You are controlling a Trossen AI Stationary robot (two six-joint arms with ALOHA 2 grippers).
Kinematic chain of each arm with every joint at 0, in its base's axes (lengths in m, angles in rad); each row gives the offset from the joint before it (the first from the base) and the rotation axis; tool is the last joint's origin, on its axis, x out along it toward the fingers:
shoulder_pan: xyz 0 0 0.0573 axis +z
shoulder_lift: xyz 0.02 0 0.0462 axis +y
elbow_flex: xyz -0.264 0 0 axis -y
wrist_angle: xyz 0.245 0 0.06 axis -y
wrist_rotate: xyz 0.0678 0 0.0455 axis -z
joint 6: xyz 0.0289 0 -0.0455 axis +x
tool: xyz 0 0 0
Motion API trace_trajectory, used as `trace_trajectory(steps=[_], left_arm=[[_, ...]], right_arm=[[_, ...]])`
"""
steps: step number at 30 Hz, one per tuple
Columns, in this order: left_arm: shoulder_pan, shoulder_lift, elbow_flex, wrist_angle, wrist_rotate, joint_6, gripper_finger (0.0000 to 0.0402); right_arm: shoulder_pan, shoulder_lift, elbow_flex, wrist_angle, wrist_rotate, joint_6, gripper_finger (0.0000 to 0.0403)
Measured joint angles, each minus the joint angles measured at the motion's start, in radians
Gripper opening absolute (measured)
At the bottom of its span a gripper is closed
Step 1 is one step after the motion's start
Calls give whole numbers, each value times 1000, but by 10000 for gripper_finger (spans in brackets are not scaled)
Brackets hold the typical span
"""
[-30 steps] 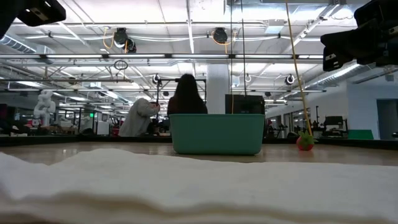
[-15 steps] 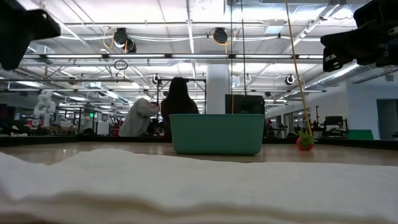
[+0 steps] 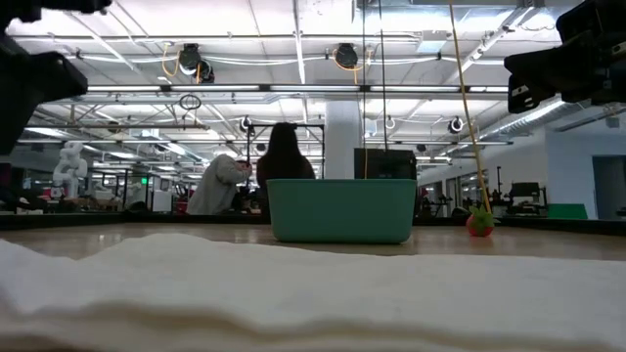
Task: Pick and placing Produce into tupperware
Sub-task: Put the yellow lemon into the blue bin
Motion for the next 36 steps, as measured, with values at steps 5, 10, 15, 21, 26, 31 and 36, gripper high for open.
trace_trajectory(steps=[5,10,15,21,26,31,36], left_arm=[[-20,0,-42,61,-60,65,347],[-22,0,-69,90,-54,36,347],[-31,0,-99,131,-55,26,347],[-43,0,-158,220,-66,29,347],[-45,0,-198,276,-64,28,347],[-61,0,-218,277,-66,25,347],[-70,0,-244,318,-91,26,347]], right_arm=[[0,0,0,0,0,-1,0],[0,0,0,0,0,-2,0],[0,0,0,0,0,-4,0],[0,0,0,0,0,-4,0],[0,0,0,0,0,-4,0],[0,0,0,0,0,-4,0],[0,0,0,0,0,-4,0]])
